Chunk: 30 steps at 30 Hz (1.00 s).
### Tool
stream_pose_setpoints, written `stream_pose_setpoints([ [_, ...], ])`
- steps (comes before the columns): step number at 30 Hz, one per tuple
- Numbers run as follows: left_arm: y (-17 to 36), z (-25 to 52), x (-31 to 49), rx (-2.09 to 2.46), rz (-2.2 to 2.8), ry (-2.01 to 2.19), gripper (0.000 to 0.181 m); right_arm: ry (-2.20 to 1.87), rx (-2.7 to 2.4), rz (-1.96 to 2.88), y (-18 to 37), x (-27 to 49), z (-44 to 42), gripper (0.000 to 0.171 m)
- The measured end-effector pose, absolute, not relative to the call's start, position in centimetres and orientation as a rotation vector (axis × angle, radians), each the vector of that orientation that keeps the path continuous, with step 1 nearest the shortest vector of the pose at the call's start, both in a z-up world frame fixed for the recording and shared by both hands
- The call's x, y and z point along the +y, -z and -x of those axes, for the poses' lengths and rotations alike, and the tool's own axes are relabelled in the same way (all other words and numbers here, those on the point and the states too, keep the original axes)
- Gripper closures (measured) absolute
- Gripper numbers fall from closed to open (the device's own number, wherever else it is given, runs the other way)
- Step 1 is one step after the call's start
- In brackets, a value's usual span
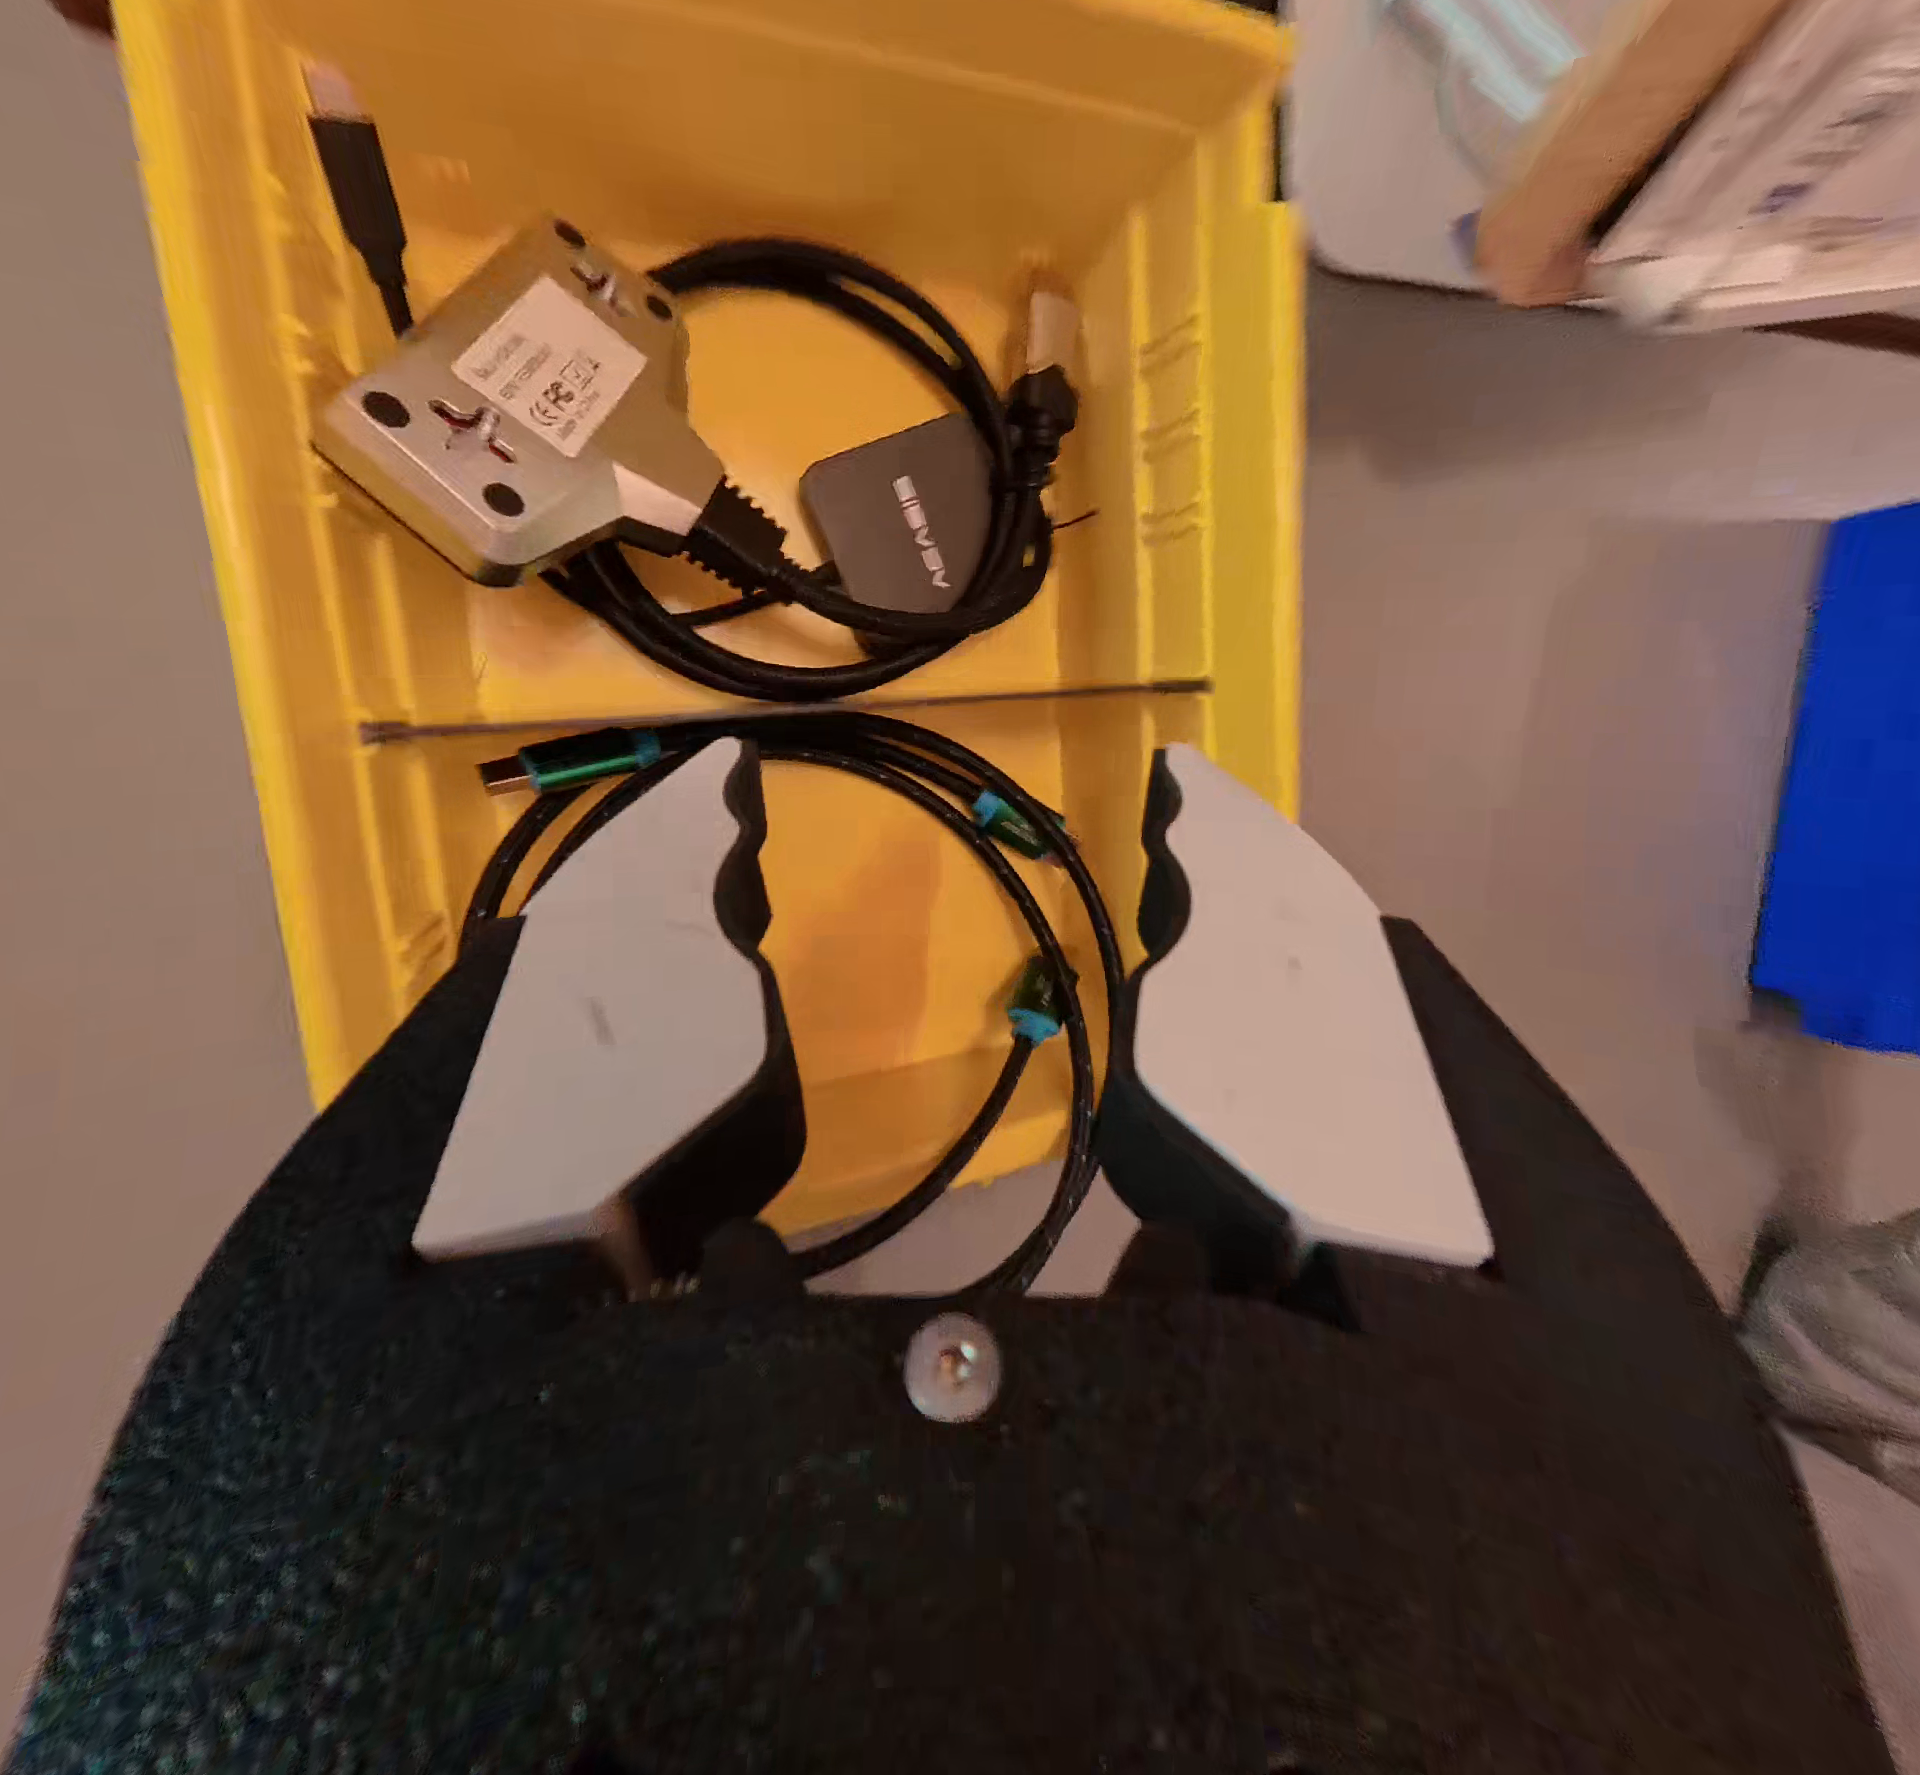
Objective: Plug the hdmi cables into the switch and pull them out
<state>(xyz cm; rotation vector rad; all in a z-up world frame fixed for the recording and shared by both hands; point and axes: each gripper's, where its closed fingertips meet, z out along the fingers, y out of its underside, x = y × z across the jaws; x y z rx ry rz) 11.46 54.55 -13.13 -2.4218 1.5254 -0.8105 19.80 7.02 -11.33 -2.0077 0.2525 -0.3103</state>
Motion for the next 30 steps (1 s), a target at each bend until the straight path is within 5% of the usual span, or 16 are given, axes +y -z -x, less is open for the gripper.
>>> stream_pose_setpoints([
  [7,19.0,-15.5,56.3,1.390,2.642,0.381,0.109,0.426,0.205,2.063,12.3,6.3,-20.2,0.092],
  [12,21.6,-15.2,58.0,1.291,2.696,0.072,0.127,0.450,0.211,2.068,12.4,5.5,-20.8,0.092],
  [19,22.5,-14.6,59.5,1.294,2.671,-0.267,0.131,0.529,0.182,2.086,12.4,4.9,-21.1,0.092],
  [27,23.0,-14.5,59.6,1.454,2.619,-0.406,0.135,0.530,0.182,2.093,12.8,5.0,-21.4,0.092],
  [30,22.2,-15.3,59.4,1.490,2.588,-0.274,0.154,0.505,0.199,2.069,12.6,4.9,-21.6,0.092],
])
